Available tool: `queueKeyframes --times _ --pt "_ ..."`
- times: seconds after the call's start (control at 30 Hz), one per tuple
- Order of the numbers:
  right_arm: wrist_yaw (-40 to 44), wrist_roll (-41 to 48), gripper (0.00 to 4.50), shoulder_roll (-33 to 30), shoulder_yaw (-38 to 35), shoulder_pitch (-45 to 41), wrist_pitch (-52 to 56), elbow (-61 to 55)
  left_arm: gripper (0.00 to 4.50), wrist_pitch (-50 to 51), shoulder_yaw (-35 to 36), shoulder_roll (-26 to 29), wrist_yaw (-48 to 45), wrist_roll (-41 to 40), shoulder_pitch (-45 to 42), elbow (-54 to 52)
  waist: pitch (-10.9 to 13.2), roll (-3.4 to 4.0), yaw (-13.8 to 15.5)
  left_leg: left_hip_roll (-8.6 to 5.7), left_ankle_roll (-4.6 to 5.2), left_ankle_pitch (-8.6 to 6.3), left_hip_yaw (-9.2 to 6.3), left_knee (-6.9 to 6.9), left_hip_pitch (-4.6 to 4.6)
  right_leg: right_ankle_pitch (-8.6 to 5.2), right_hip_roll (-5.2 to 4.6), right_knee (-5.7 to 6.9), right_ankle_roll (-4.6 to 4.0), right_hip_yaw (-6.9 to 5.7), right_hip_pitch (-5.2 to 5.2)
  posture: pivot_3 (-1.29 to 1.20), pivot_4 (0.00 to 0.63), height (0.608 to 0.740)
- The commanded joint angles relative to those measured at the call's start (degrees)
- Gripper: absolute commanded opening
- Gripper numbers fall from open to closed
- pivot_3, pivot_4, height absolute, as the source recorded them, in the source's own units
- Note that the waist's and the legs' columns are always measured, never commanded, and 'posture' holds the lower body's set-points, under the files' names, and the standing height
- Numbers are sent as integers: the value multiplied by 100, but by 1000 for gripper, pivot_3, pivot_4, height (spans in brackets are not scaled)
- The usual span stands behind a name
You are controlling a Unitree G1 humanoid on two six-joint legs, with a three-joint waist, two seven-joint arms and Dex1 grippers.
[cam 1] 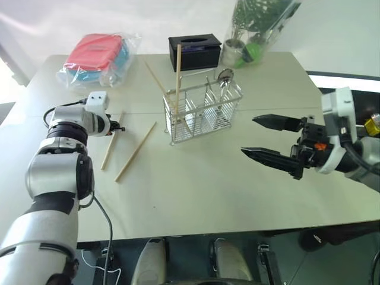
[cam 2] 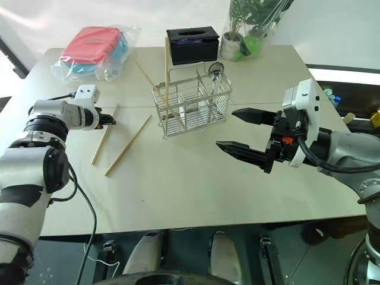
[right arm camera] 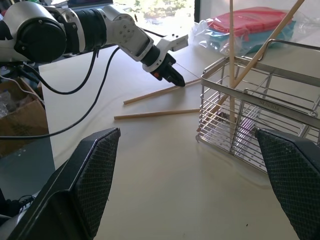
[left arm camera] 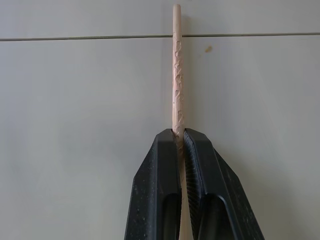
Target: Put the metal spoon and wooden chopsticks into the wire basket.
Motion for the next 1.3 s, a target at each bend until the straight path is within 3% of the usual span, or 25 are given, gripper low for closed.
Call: queueKeyframes --times 0.03,0.1,0.3,0.47,0.73,1.03,1.3 --pt "-48 134 4500 -8 -111 -12 -117 -21 33 -687 350 218 74 -230 -154 -677 5 -8 2 0 0 0 0 0 -1 0 0 3 0 0 -2 0 150 710" --pt "-99 202 4500 -5 -146 27 -75 -12 33 -904 732 251 -104 -619 -157 -1410 9 -15 5 0 -1 1 -1 0 -8 0 0 4 0 0 -10 0 150 710" --pt "-315 420 4500 -32 -222 245 2 -135 33 -328 2049 -152 -28 -2418 164 -5011 14 -26 4 -1 -4 1 2 0 -13 8 -7 -14 10 1 -2 0 150 710" --pt "-481 516 4500 -29 -214 394 -42 -247 33 -273 1972 -719 281 -3046 -58 -6237 9 -18 28 -1 -4 1 0 13 19 8 -7 -8 12 -2 35 0 150 710" --pt "-851 632 4500 50 -246 539 -115 -375 33 -1699 668 -1619 40 -2296 505 -6372 7 -13 144 -2 8 -9 6 47 39 -4 -7 -32 -9 -1 79 0 150 710" --pt "-1395 1114 4500 34 -593 988 -175 -718 33 -2616 292 -2352 99 -1980 734 -5909 8 -14 139 -3 30 -21 6 59 11 6 -6 -32 9 -2 61 0 150 710" --pt "-1763 1422 4500 -44 -681 1106 -293 -769 33 -2905 -25 -2575 -31 -1775 1130 -5765 8 -13 140 -4 36 -24 6 64 11 -3 -6 -35 -8 -2 64 0 150 710"
